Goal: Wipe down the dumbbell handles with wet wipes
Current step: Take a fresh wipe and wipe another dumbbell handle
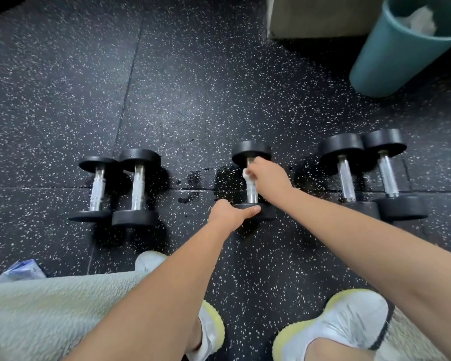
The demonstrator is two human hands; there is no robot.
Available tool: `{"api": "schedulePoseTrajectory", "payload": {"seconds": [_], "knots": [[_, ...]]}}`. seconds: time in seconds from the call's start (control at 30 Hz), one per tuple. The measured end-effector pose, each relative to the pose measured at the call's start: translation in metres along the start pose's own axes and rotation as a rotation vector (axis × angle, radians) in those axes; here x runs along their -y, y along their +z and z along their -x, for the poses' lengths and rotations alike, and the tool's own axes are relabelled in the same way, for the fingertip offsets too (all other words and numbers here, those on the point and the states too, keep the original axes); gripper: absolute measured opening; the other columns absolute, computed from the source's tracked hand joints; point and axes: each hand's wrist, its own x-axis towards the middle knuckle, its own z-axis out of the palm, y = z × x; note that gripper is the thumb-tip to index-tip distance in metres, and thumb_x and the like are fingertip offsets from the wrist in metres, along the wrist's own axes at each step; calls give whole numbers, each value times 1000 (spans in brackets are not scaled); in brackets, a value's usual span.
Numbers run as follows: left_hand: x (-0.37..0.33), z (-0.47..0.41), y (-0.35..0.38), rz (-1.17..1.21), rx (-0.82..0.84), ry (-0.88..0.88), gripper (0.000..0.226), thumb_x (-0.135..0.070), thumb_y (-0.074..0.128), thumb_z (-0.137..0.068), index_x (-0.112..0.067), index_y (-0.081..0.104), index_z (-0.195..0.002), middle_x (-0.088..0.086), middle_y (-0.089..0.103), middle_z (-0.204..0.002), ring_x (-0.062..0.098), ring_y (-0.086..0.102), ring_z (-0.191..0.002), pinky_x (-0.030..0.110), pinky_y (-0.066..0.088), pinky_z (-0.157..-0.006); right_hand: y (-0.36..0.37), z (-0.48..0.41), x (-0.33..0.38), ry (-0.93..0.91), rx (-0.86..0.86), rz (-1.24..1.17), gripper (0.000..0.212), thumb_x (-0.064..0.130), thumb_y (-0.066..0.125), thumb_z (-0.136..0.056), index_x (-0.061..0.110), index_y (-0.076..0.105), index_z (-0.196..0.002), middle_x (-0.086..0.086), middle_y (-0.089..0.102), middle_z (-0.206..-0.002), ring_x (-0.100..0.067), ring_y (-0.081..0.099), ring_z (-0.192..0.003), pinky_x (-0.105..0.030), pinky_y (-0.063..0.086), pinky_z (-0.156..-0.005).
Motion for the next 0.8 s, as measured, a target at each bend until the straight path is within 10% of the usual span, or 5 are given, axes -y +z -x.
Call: {"api": "schedulePoseTrajectory", "payload": {"seconds": [0.8], "knots": [[7,-2,-13,23,25,17,86,-68,87,-67,-7,54,-119,5,63,-111,25,61,-99,37,48,-78,12,-17,2,-34,-80,119,10,11,64,-93,16,71,-98,-2,54,-103,-24,60,-92,-33,44,-60]]}}
